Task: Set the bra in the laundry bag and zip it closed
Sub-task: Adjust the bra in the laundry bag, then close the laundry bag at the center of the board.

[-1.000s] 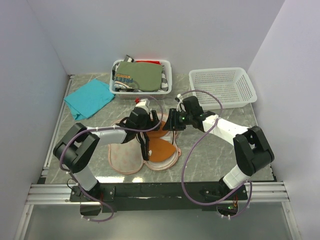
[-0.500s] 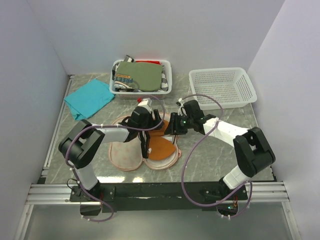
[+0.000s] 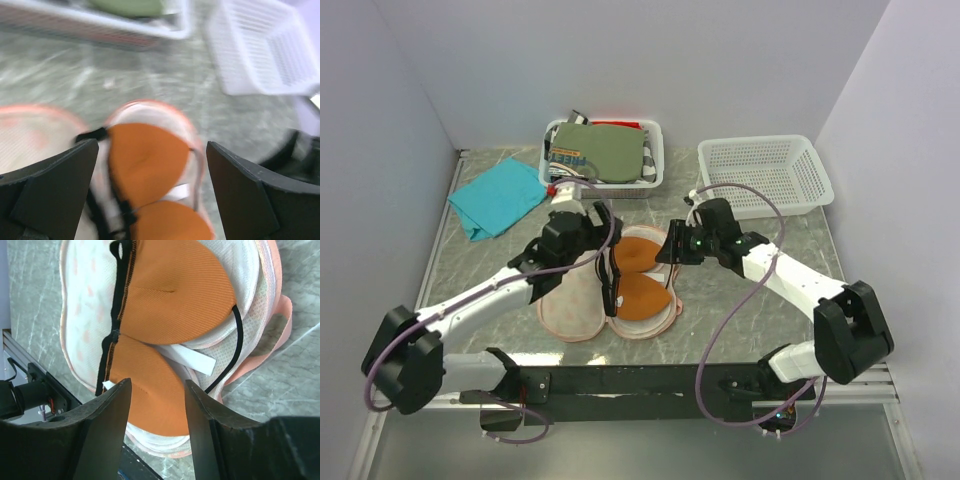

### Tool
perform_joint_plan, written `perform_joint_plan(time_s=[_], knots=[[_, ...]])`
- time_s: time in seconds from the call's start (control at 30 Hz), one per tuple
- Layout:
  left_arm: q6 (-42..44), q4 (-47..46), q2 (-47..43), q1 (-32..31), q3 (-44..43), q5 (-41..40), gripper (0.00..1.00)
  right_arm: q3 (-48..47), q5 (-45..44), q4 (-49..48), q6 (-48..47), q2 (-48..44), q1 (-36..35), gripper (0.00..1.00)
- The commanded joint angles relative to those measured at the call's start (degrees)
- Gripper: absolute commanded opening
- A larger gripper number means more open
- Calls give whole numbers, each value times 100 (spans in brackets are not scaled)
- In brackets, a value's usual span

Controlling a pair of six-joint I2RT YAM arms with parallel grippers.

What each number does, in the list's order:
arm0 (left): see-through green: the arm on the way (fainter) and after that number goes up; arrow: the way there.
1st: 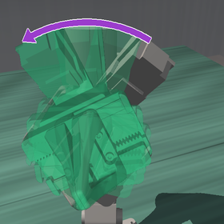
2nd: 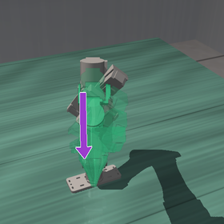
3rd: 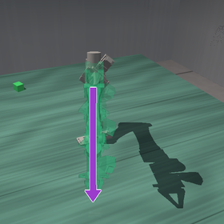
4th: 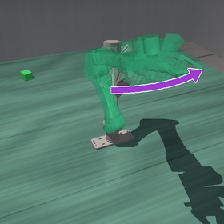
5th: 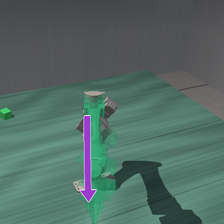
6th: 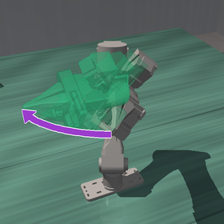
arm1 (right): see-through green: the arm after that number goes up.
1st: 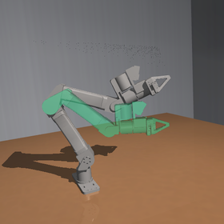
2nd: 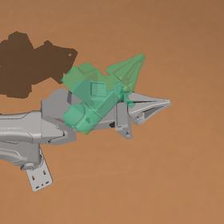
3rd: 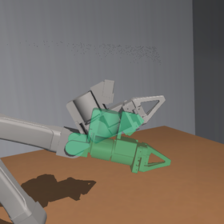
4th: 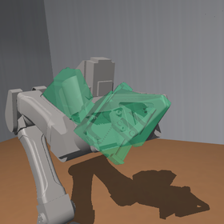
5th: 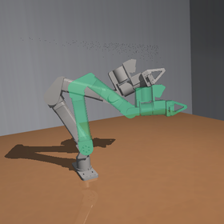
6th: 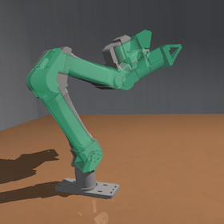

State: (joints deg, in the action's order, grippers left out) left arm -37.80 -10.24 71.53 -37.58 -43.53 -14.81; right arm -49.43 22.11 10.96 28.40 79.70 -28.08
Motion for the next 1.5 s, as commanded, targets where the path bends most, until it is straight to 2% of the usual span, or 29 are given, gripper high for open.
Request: perform_joint_plan(time_s=[0.0,0.2,0.27,0.43,0.57,0.67,0.8,0.93,1.2,1.4,1.47], knots=[[-604,1401,-454,84,676,-1391,96,21,-163,125,-142,-332,30,55],[-1527,1990,-1123,207,1451,-1788,96,65,-119,143,-177,-455,48,55],[-2028,2367,-1281,208,1487,-2113,96,83,-67,117,-177,-473,48,55],[-2459,2764,-1746,208,1672,-2403,96,118,22,82,-177,-482,48,55],[-3311,3668,-1643,234,1532,-3035,96,109,92,47,-186,-464,48,55],[-3374,3784,-1274,295,1304,-3046,96,100,145,20,-195,-429,39,55],[-2997,3547,-668,471,1014,-2800,96,100,206,3,-221,-394,39,54],[-2269,3090,-210,646,829,-2510,96,127,206,37,-282,-429,48,54],[-871,1904,-7,1367,820,-1280,96,188,312,-6,-344,-385,118,54],[-185,1859,63,1991,679,-463,99,162,417,3,-406,-333,232,53],[-61,1911,151,2271,618,-68,93,162,443,-6,-406,-306,259,52]])
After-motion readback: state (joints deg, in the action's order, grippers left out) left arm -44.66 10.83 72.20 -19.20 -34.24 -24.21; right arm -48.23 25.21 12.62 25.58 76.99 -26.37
